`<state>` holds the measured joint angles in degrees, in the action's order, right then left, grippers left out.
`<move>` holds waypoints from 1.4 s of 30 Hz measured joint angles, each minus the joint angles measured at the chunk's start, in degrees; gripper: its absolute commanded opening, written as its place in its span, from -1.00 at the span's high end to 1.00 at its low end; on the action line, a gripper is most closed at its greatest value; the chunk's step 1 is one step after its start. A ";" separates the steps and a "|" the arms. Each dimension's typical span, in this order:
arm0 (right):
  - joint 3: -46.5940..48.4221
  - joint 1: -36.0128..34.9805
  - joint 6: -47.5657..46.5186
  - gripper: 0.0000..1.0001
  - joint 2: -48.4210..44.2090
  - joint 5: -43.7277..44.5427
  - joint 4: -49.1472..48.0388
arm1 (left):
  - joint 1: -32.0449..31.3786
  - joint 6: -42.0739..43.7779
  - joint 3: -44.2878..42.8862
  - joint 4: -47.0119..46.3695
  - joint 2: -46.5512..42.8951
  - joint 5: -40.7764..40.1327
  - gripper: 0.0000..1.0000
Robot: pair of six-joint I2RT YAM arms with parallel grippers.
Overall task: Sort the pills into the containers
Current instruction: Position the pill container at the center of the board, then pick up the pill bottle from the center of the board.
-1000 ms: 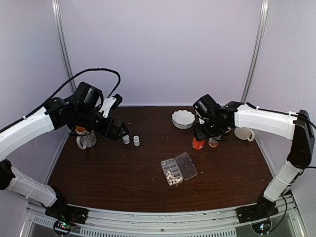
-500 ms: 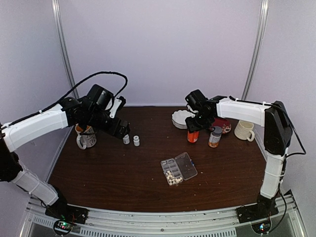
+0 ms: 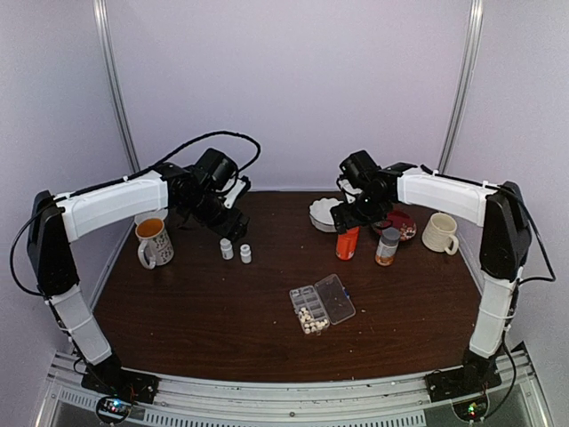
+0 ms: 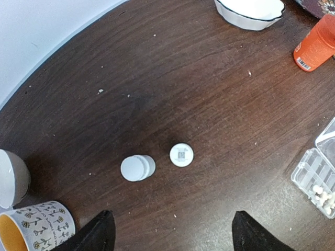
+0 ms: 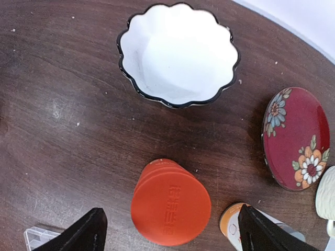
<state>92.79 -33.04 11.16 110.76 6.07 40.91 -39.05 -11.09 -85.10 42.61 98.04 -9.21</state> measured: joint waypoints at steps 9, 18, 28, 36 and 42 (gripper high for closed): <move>-4.92 -0.48 -2.03 -0.68 -15.41 -3.15 -1.75 | 0.35 0.96 -4.76 0.44 9.03 0.09 -0.27; -14.10 -1.11 -1.29 -0.68 -26.91 -7.80 -5.49 | 0.98 1.46 -7.43 0.35 15.74 0.24 -0.22; -14.91 -1.11 -0.68 -0.68 -26.97 -9.20 -6.01 | 2.10 2.10 -10.03 0.42 18.71 1.62 -0.12; -13.97 -1.11 -0.33 -0.67 -26.05 -9.31 -6.03 | 2.67 2.60 -11.37 -0.04 22.23 4.79 -0.13; -13.57 -1.18 0.17 -0.67 -25.70 -9.92 -7.48 | 3.34 2.73 -11.89 0.00 22.51 7.10 -0.13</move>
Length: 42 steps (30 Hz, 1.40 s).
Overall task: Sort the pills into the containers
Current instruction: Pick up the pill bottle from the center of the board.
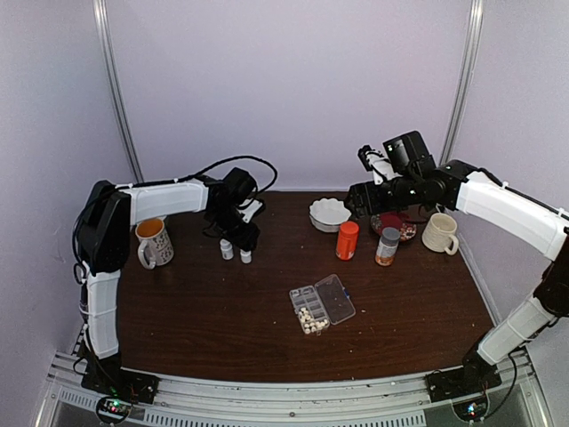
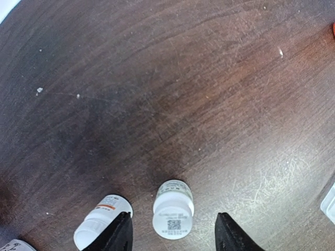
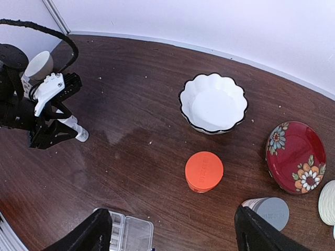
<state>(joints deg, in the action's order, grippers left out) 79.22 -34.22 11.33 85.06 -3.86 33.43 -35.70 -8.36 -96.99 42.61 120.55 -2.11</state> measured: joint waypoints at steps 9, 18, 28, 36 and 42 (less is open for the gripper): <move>0.04 -0.04 -0.63 -0.67 -0.07 -0.26 -1.31 | 0.52 0.20 -0.83 1.09 0.00 1.07 -0.09; 0.02 -0.04 -0.63 -0.68 -0.07 -0.46 -1.70 | 0.52 0.37 -0.83 1.29 0.11 1.07 0.06; 0.04 -0.04 -0.85 -0.68 0.83 -0.46 -1.53 | 0.52 0.37 -0.83 1.55 1.77 1.33 0.11; 0.04 -0.04 -1.07 -0.68 0.85 -0.66 -1.51 | 0.52 0.39 -0.83 1.64 2.03 1.31 0.20; 0.02 -0.04 -1.09 -0.68 0.85 -0.63 -1.49 | 0.52 0.50 -0.83 1.66 2.67 1.49 0.49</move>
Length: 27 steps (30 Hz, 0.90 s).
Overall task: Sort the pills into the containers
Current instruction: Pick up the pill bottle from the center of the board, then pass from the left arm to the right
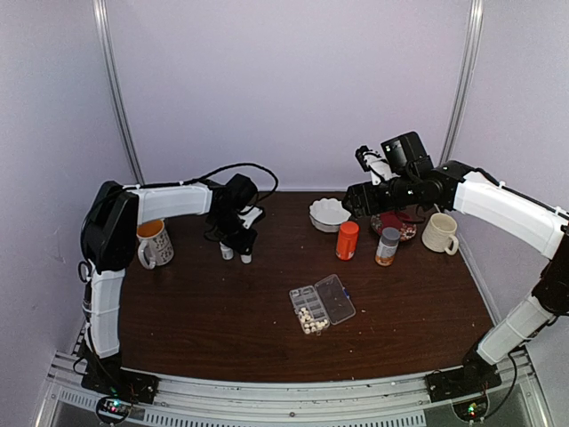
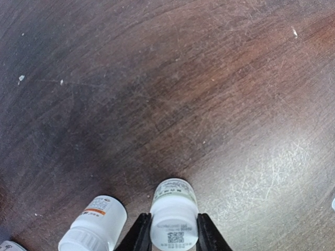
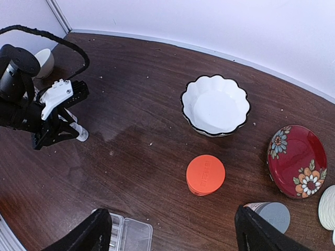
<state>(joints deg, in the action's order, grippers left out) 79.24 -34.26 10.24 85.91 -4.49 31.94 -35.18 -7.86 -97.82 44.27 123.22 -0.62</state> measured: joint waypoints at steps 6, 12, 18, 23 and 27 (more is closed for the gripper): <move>-0.24 0.00 0.02 -0.68 -0.20 -0.68 -0.07 | 0.00 0.13 -0.02 0.28 -0.09 0.76 0.52; -6.16 -0.07 0.50 -0.67 -3.34 -4.09 -3.17 | 0.00 -0.13 1.62 0.90 -4.37 6.03 0.58; -14.27 -4.28 0.02 -0.76 -11.34 -8.98 -10.47 | 0.00 -1.92 4.50 0.44 -16.17 15.43 0.60; -19.69 -13.11 -0.98 -0.96 -18.49 -8.63 -22.12 | -0.61 -3.93 5.46 -0.79 -26.49 23.10 0.63; -23.30 -15.89 -3.50 -0.99 -21.64 -7.61 -28.57 | -2.56 -4.81 5.57 -1.99 -31.89 29.07 0.64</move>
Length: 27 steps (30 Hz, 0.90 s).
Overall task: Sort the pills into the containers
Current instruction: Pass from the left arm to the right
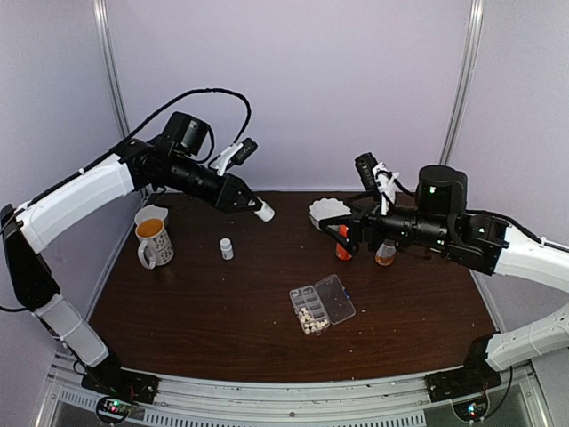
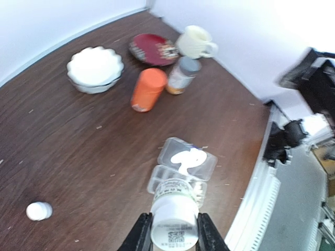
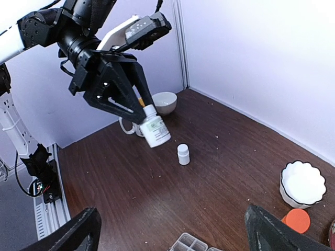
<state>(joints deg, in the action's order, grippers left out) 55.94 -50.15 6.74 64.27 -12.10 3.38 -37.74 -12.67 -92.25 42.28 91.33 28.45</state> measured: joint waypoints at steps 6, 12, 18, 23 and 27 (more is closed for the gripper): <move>-3.69 -0.28 1.14 -0.99 -2.03 0.24 -6.56 | -4.57 -1.27 1.86 -1.79 -4.72 4.59 0.67; -5.55 -1.33 5.70 -0.77 -0.33 -6.01 -16.52 | -5.86 -4.35 7.69 -6.58 -10.99 7.52 0.72; -5.60 -8.98 -0.09 -0.46 2.64 -6.75 -22.16 | -5.88 -7.45 9.27 -9.81 -14.05 11.54 0.74; -5.60 -11.67 -5.25 -0.33 5.51 -4.55 -27.69 | -5.90 -8.72 9.27 -10.88 -14.51 13.94 0.76; -5.62 -11.78 -7.21 -0.29 7.56 -3.43 -32.11 | -5.90 -9.18 9.27 -10.99 -14.64 15.96 0.76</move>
<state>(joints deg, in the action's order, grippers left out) 50.33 -61.93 -0.47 71.83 -15.53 -28.73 -43.64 -21.85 -82.98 31.29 76.69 44.40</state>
